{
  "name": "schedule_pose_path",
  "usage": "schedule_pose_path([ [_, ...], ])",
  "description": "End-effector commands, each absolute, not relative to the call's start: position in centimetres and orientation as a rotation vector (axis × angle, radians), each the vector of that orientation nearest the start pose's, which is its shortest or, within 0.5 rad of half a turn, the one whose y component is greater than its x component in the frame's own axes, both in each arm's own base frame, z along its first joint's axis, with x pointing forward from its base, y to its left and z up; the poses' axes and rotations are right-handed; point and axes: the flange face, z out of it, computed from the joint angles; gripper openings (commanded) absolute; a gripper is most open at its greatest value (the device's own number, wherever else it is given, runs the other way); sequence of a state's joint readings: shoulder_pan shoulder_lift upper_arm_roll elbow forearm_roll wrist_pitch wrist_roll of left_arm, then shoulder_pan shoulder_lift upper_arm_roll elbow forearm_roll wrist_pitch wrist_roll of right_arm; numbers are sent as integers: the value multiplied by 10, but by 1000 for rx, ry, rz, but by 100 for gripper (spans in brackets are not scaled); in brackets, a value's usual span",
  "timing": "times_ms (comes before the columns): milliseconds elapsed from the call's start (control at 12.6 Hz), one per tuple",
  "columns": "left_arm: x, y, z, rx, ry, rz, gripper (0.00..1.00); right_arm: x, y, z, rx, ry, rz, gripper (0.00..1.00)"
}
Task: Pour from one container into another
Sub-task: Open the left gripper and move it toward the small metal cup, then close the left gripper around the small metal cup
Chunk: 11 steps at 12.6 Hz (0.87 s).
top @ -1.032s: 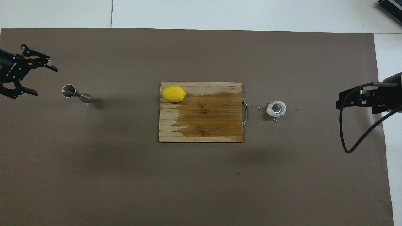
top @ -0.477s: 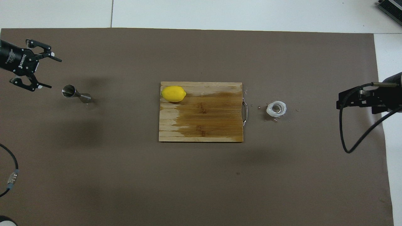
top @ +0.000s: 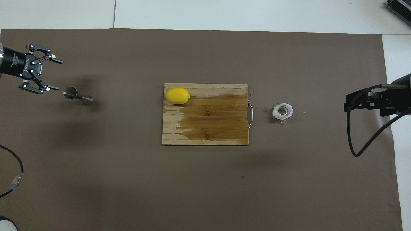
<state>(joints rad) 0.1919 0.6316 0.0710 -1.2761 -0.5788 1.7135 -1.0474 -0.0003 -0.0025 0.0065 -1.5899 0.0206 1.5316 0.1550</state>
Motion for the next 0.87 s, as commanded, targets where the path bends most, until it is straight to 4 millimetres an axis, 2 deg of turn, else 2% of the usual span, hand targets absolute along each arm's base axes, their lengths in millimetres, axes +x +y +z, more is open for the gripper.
schedule_pose_path([
  [0,675,144,366,-2516,-2454,672,100,550,4,616,-3089,212,90,100],
  [238,652,151,346,-2426,-2585,713,100,549,4,617,-3089,212,88,100],
  [477,630,145,327,-2331,-2737,811,100,550,4,616,-3089,212,90,100],
  [794,611,136,307,-2289,-2856,855,100,550,4,616,-3089,212,90,100],
])
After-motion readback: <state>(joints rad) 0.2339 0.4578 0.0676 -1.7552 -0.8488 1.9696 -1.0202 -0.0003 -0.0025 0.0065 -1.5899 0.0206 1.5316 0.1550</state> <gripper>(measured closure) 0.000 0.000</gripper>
